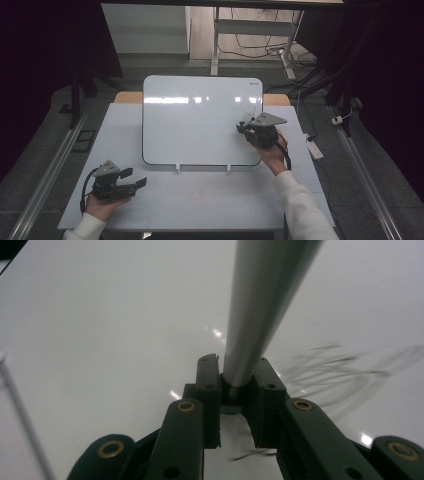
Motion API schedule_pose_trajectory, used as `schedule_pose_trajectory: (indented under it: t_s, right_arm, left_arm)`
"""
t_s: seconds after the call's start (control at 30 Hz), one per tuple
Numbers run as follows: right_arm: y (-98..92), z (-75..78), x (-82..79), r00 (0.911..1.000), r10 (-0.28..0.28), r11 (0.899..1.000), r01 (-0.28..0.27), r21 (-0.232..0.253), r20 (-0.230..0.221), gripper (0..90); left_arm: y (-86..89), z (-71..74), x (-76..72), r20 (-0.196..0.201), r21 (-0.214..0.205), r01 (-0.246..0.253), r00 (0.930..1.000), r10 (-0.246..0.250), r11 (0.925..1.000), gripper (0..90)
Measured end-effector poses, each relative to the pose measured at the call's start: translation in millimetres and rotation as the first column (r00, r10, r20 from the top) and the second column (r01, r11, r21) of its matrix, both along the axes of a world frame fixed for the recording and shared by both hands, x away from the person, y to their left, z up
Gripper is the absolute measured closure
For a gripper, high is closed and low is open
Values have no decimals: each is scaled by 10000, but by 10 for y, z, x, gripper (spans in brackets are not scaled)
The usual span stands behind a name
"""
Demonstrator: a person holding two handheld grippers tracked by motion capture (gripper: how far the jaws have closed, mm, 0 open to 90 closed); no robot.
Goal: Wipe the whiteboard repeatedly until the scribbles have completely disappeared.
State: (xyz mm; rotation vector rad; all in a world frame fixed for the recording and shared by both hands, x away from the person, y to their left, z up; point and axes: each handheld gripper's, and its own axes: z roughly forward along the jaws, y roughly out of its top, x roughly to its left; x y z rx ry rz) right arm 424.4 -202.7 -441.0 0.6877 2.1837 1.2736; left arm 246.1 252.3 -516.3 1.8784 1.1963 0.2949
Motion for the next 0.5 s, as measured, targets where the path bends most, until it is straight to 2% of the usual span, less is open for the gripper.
schedule_pose_trajectory:
  t_s: [0.07,0.1,0.17,0.3,0.33,0.37,0.47,0.5]
  right_arm:
    - [-82,73,86,9984,-556,9971,552,515,55,771]
    - [-82,73,86,9984,-556,9971,552,515,55,771]
    - [-141,145,173,9961,-885,9923,878,877,40,771]
    - [-122,206,234,9955,-917,9934,897,710,253,771]
    - [-121,224,259,9950,-962,9925,937,787,278,771]
    - [-119,233,291,9946,-1034,9880,1020,1161,62,771]
    - [-59,199,265,9974,-714,9919,722,1049,-114,771]
    - [21,152,205,9997,-142,9980,154,607,-202,772]
  left_arm:
    - [-12,9,-9,63,26,44,10000,-44,10000,274]
    - [-12,9,-9,63,26,44,10000,-44,10000,274]
    - [-13,10,-9,63,35,38,10000,-38,10000,274]
    - [0,0,0,5,2,-6,10000,6,10000,274]
    - [1,-2,2,-2,4,-7,10000,7,10000,274]
    - [1,-1,3,-4,-1,0,10000,0,10000,274]
    - [2,4,-7,38,5,2,10000,-2,10000,274]
    - [8,5,-7,55,6,3,10000,-3,10000,273]
